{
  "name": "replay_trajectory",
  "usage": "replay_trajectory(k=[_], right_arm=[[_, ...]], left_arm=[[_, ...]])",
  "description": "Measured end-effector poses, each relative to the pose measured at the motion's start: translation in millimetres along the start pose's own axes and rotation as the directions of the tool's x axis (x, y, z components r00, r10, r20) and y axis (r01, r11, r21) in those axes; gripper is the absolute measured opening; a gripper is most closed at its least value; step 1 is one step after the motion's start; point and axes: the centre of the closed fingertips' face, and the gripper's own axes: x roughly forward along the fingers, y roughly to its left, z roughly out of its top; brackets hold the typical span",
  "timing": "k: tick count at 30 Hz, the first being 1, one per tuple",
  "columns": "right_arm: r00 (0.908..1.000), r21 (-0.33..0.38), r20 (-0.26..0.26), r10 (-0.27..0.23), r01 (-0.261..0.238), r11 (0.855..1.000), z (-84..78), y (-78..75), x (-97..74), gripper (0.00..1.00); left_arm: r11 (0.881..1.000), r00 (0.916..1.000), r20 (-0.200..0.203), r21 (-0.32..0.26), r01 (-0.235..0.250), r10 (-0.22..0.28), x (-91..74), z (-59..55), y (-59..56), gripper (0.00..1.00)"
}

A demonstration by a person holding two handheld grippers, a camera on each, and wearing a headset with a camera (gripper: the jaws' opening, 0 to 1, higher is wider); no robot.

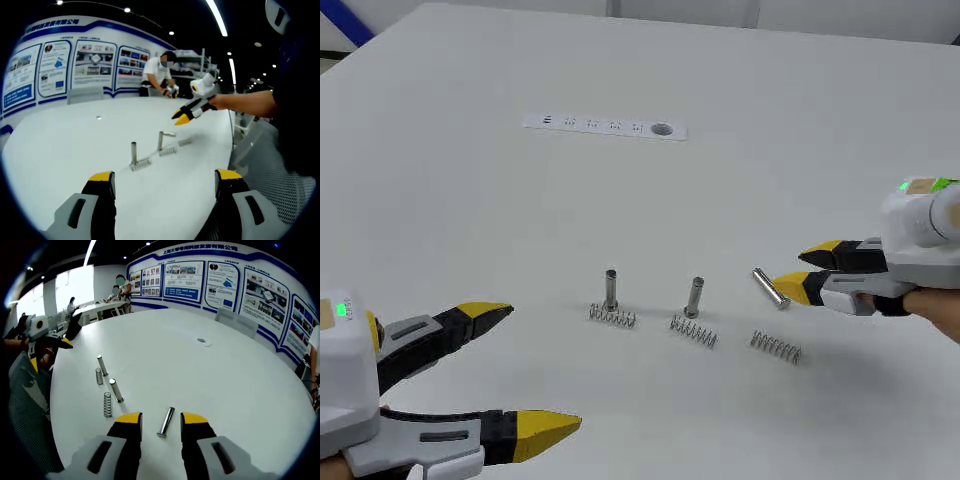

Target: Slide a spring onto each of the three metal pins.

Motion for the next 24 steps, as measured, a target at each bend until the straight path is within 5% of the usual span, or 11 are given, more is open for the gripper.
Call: replay_trajectory(k=[13, 24], right_arm=[[0.9947, -0.036, -0.095, -0.040, 0.037, 0.999, -4.6, -6.5, 26.0, 0.25], [0.9859, 0.025, -0.152, -0.071, 0.075, 0.997, -10.6, -16.9, 41.4, 0.19]], left_arm=[[1.000, 1.0000, 0.002, -0.003, -0.005, 0.005, -1.2, -0.2, 1.0, 0.83], [1.000, 0.9999, 0.000, -0.006, -0.011, 0.011, -2.7, -1.7, 2.0, 0.82]])
